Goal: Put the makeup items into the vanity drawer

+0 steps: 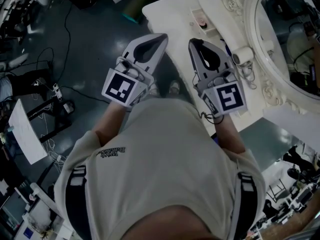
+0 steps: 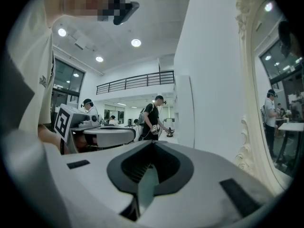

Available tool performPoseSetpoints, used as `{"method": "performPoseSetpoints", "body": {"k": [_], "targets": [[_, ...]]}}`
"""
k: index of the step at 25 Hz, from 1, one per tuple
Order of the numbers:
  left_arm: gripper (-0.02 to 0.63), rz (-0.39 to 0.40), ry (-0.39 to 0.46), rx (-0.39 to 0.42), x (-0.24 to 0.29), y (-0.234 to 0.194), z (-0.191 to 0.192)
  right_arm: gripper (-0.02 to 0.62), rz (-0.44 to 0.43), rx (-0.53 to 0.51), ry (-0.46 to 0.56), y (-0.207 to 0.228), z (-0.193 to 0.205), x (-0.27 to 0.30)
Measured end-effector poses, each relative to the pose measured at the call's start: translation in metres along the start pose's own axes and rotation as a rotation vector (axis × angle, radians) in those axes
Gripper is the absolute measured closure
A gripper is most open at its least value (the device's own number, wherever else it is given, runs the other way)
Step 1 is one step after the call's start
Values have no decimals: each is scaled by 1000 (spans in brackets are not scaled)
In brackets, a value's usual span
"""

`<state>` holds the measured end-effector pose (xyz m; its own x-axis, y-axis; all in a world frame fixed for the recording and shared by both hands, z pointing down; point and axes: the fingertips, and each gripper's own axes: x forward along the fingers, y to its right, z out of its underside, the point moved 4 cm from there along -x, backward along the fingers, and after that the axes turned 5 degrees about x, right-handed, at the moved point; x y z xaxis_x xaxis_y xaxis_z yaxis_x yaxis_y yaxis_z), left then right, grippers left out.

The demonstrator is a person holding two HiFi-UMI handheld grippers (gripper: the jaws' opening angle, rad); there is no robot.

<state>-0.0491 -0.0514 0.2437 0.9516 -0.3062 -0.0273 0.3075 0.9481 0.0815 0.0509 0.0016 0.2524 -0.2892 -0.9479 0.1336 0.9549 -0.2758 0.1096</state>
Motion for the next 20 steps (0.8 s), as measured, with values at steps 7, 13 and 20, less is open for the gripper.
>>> {"method": "performPoseSetpoints", "body": {"k": [7,13,20], "targets": [[594,-6,-9,-6,-1,-4,4,589,-5,5,3,-2,0,3],[594,-4,-29,-15,-1,-7,12,589,-5,6,-10,-1,7,5],[594,-6,-39,-7,18,-12,13,589,69,11,6,27,4,-2]]}}
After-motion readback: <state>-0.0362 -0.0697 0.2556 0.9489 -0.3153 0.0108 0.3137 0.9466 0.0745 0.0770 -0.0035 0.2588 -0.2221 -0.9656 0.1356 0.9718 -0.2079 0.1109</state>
